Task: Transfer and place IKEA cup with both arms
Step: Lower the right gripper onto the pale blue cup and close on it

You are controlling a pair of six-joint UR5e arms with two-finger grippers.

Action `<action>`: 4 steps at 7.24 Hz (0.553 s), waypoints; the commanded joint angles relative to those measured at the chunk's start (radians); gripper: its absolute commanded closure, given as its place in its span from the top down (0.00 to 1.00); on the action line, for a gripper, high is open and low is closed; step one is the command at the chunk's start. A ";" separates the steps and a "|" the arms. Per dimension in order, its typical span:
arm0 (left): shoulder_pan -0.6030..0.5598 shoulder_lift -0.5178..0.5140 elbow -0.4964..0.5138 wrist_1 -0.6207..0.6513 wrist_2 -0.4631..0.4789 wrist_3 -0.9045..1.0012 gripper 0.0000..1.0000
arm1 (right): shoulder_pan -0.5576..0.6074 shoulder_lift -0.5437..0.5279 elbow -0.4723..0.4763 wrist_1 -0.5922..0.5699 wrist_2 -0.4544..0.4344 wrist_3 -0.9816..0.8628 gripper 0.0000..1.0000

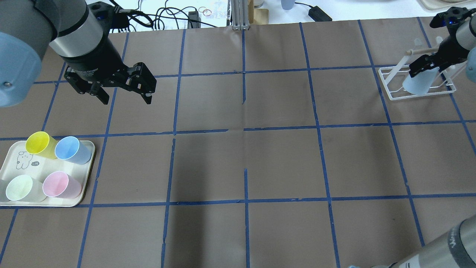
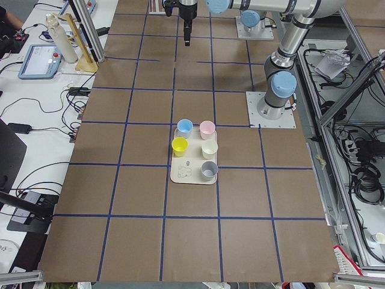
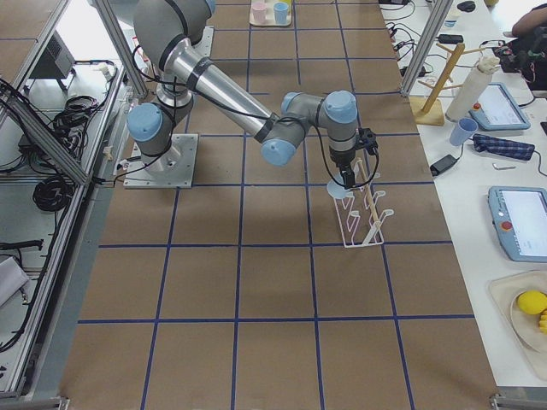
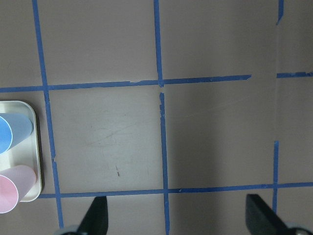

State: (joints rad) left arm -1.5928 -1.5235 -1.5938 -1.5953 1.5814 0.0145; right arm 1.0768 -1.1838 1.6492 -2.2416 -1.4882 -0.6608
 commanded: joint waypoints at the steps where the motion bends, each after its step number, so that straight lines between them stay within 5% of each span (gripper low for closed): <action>1: 0.002 0.000 0.000 0.000 0.000 0.002 1.00 | 0.000 0.007 0.001 0.001 -0.001 0.001 0.96; 2: 0.002 0.000 0.000 0.000 0.000 0.002 1.00 | 0.000 0.007 0.000 0.001 -0.001 0.001 0.91; 4: 0.002 0.000 0.000 0.000 -0.001 0.002 1.00 | -0.001 0.007 0.000 0.001 -0.001 0.001 0.63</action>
State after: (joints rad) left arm -1.5908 -1.5233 -1.5938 -1.5954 1.5812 0.0168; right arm 1.0760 -1.1767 1.6493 -2.2411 -1.4895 -0.6596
